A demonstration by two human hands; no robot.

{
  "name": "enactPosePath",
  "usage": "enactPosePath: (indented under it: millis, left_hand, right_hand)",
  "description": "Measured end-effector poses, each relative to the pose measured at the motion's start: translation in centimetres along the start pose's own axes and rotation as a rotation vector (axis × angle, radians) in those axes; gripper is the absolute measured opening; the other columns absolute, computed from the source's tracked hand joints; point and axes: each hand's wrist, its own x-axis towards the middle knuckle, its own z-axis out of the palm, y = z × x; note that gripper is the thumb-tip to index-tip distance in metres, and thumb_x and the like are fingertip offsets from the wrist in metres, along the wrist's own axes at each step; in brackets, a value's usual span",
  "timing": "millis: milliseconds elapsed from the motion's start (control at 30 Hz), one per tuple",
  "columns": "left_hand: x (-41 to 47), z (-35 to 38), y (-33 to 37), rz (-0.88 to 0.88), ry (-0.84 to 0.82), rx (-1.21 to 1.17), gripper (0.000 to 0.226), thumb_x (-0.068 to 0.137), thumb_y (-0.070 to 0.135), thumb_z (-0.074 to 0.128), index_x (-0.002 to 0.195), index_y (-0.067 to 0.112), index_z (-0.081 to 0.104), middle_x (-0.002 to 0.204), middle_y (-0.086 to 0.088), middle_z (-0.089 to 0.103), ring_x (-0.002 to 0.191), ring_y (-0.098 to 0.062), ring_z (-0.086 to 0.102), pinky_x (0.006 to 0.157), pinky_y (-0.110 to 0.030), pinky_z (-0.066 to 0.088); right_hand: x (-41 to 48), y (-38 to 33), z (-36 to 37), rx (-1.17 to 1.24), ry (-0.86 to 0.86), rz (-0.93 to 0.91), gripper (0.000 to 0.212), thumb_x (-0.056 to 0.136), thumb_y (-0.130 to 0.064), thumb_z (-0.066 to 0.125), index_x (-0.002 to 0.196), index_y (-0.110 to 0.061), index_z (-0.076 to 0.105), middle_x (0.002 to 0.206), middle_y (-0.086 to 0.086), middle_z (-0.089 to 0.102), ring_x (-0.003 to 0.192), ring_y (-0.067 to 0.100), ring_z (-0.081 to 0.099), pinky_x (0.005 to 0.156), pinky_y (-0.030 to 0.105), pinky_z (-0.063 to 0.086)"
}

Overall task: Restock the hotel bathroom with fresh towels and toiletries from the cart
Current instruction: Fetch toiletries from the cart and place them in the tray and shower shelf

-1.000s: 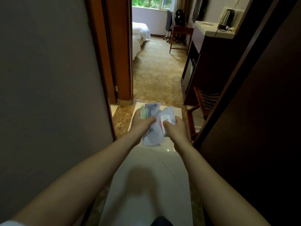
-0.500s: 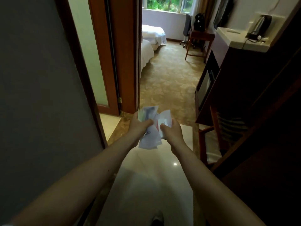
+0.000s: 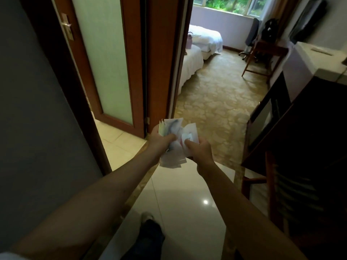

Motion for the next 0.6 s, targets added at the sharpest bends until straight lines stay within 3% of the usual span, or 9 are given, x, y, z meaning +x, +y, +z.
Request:
enactPosePath:
  millis: [100,300,433,600]
  left_hand:
    - [5.4,0.4,0.1,0.025,-0.017,-0.013,0.051,0.081,0.013,0.069,0.127,0.017,0.049,0.103,-0.002,0.059,0.093,-0.018,0.059,0.063,-0.024,0.050]
    - [18.7,0.8,2.5,0.083,-0.009,-0.045,0.035,0.083,0.003,0.066,0.112,0.017,0.054,0.095,-0.005,0.060,0.087,-0.016,0.062,0.067,-0.026,0.056]
    - [27.0,-0.3,4.8,0.057,0.041,-0.079,0.036,0.082,0.002,0.066,0.111,0.020,0.053,0.095,-0.005,0.060,0.087,-0.018,0.061,0.072,-0.031,0.056]
    - [34.8,-3.4,7.2,0.085,0.109,-0.058,0.030,0.083,0.001,0.066,0.104,0.020,0.056,0.094,-0.007,0.062,0.084,-0.017,0.063,0.067,-0.027,0.056]
  right_hand:
    - [5.5,-0.7,1.3,-0.002,-0.028,0.005,0.018,0.091,-0.011,0.060,0.108,-0.008,0.066,0.107,0.022,0.068,0.098,0.036,0.067,0.075,0.048,0.059]
    - [18.6,-4.5,5.6,-0.047,-0.055,0.044,0.017,0.096,-0.009,0.048,0.096,-0.012,0.065,0.088,0.010,0.065,0.082,0.027,0.065,0.061,0.034,0.055]
    - [26.3,-7.6,9.3,-0.087,-0.093,0.099,0.020,0.091,-0.001,0.047,0.088,-0.016,0.059,0.088,0.010,0.061,0.082,0.025,0.060,0.070,0.038,0.052]
    - [33.9,-10.2,15.0,-0.102,-0.164,0.109,0.018,0.095,-0.003,0.046,0.107,-0.011,0.058,0.087,0.004,0.060,0.079,0.017,0.056,0.064,0.029,0.048]
